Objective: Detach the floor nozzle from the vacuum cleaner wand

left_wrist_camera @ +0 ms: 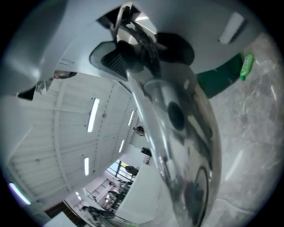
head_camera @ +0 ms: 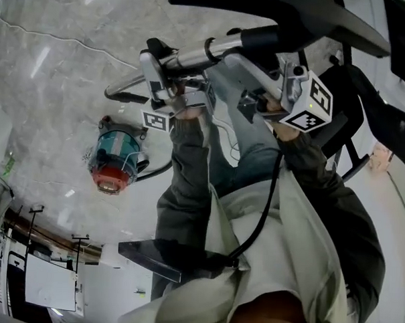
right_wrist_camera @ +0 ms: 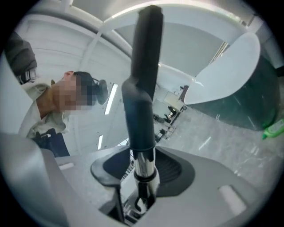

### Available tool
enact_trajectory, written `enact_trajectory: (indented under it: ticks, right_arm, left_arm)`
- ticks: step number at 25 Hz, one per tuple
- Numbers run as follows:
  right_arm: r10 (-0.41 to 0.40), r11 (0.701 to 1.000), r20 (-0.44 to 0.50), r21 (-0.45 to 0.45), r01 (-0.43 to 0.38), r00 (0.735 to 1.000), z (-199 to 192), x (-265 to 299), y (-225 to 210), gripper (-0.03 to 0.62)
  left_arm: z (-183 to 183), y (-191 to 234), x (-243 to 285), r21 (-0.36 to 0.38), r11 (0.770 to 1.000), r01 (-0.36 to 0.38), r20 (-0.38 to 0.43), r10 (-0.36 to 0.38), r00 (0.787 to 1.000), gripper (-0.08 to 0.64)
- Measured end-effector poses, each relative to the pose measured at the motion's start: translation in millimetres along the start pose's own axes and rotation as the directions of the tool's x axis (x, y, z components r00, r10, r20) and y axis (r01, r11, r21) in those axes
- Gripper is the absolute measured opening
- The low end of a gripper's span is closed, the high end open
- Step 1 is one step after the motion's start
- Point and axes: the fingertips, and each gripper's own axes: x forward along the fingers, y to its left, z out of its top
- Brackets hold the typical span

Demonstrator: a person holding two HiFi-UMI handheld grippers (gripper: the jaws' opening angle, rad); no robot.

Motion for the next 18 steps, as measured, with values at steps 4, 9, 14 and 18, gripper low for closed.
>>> enact_trajectory:
  ticks: [4, 9, 14, 18]
  right_arm:
    - [0.046, 0.999, 0.100, 0.011, -0.047, 0.994, 67.1, -0.2, 63.0, 0.193]
    - [0.174, 0.981, 0.232, 0.038, -0.188, 0.957, 138.0, 21.4, 162.7, 0.195]
    - [0.307, 0.943, 0.161, 0.079, -0.322, 0.938, 138.2, 57.1, 252.2, 0.222]
    - [0.345, 0.929, 0.171, 0.080, -0.362, 0.923, 128.0, 61.2, 293.5, 0.140]
  left_arm:
    - [-1.0, -119.5, 25.3, 0.182, 0.982, 0.049, -0.012, -0.047, 0.999, 0.157]
    - [0.4, -257.4, 16.3, 0.283, 0.955, 0.091, 0.013, -0.099, 0.995, 0.138]
    - [-5.6, -330.9, -6.3, 0.278, 0.950, 0.140, 0.013, -0.149, 0.989, 0.143]
    - [-4.1, -342.6, -33.1, 0.208, 0.972, 0.113, 0.039, -0.123, 0.992, 0.143]
